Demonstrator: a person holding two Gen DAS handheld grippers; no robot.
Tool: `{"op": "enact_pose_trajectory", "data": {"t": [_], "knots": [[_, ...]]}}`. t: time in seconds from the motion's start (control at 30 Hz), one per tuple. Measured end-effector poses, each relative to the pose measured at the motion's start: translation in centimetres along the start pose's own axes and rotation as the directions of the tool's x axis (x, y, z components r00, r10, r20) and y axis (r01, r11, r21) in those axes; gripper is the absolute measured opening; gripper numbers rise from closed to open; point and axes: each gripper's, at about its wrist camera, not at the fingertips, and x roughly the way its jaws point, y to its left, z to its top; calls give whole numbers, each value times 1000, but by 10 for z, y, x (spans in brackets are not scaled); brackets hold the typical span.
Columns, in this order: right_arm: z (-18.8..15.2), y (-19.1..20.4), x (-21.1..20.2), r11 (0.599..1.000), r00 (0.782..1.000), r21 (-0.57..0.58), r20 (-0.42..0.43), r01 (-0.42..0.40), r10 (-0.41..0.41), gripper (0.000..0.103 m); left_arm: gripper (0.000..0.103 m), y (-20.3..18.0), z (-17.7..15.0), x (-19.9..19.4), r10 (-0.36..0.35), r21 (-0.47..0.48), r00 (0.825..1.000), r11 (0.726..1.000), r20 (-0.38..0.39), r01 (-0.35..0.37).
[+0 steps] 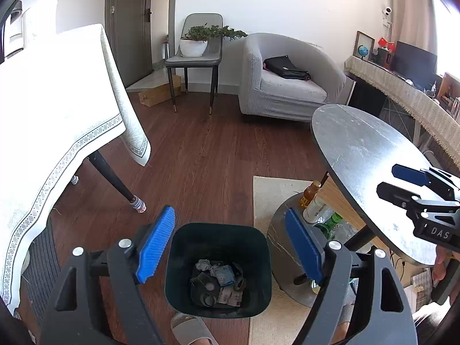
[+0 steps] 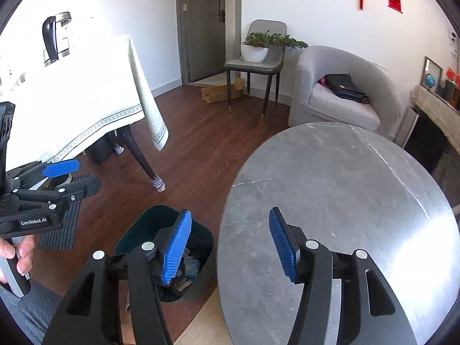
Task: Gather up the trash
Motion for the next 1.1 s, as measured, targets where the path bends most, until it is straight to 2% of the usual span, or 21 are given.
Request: {"op": "enact_pose_trajectory", "data": {"t": [0.07,0.2,0.33,0.43,0.63,0.97,1.1], "knots": [[-7,-14,-13,999,999,15,25,31,-31,69,89,-9,-3,-5,28,26,1000,999,14,-29],[-26,-43,-37,991,993,83,50,101,-105,83,90,-17,-14,-13,17,42,999,999,31,-19],[-51,-70,-62,975,984,157,58,157,-168,91,94,-21,-25,-14,34,45,999,998,17,-34],[-64,-81,-76,965,978,184,50,188,-201,93,96,-24,-29,-16,65,53,998,996,8,-65],[-91,-91,-100,951,971,215,32,224,-237,98,98,-33,-40,-34,50,65,998,997,32,-52],[-100,-77,-123,965,974,175,81,193,-209,99,98,-38,-48,-43,15,39,1000,999,28,-16],[-98,-69,-118,974,980,139,58,181,-190,99,98,-41,-49,-42,23,44,999,999,24,-24]]}}
